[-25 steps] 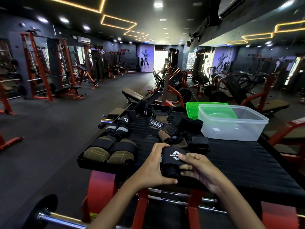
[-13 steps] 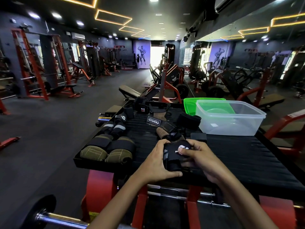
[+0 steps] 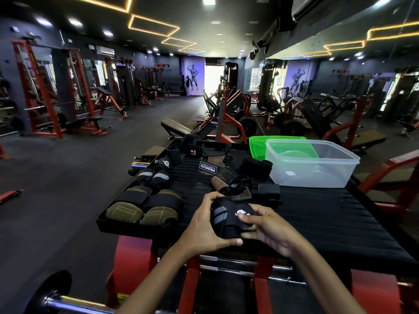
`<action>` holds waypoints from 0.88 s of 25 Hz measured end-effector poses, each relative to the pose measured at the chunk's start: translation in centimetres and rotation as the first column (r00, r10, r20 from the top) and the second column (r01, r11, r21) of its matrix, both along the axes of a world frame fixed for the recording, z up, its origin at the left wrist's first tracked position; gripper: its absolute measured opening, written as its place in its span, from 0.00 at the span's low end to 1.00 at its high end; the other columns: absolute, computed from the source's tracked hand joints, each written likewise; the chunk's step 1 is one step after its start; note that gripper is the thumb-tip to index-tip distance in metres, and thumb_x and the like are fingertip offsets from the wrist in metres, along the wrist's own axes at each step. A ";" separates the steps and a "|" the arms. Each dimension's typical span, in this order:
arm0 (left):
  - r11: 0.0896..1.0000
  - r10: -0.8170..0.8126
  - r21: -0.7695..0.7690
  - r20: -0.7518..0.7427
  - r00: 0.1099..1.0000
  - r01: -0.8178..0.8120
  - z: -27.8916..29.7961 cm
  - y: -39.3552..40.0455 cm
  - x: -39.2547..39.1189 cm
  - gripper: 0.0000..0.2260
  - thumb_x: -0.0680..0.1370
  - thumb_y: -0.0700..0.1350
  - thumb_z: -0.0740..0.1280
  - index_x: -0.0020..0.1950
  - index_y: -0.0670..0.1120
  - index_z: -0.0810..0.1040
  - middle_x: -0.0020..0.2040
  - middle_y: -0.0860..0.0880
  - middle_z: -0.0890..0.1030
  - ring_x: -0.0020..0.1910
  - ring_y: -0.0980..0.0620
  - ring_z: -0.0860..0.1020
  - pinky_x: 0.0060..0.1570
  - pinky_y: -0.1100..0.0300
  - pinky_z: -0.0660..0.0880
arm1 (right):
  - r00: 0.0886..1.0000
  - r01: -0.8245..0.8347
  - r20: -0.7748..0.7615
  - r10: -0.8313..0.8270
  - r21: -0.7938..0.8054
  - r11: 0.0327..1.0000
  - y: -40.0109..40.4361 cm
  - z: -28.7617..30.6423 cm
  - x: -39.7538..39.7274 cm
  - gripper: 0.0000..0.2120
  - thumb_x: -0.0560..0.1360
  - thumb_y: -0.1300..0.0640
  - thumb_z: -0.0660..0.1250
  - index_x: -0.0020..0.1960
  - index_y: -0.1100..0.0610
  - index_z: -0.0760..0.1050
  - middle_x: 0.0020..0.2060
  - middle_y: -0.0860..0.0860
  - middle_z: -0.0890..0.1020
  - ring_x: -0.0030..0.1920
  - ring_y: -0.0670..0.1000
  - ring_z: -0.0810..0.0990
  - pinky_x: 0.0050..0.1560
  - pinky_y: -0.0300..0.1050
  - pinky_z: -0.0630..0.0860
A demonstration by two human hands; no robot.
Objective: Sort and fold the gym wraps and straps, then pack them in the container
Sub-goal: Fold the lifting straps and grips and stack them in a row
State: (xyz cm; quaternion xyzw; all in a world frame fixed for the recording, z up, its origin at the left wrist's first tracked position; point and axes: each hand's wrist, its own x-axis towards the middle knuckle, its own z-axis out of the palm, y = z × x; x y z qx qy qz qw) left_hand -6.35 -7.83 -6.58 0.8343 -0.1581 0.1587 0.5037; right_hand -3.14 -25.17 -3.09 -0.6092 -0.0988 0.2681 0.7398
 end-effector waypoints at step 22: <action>0.990 -0.078 0.142 0.361 0.929 0.028 1.5 -1.6 -1.1 0.43 0.62 0.53 0.79 0.70 0.45 0.60 0.68 0.49 0.68 0.69 0.56 0.68 0.67 0.64 0.65 | 0.999 -0.025 0.037 0.019 0.162 0.986 0.7 0.6 -3.2 0.16 0.59 0.59 0.77 0.46 0.61 0.79 0.38 0.55 0.83 0.37 0.49 0.82 0.36 0.39 0.78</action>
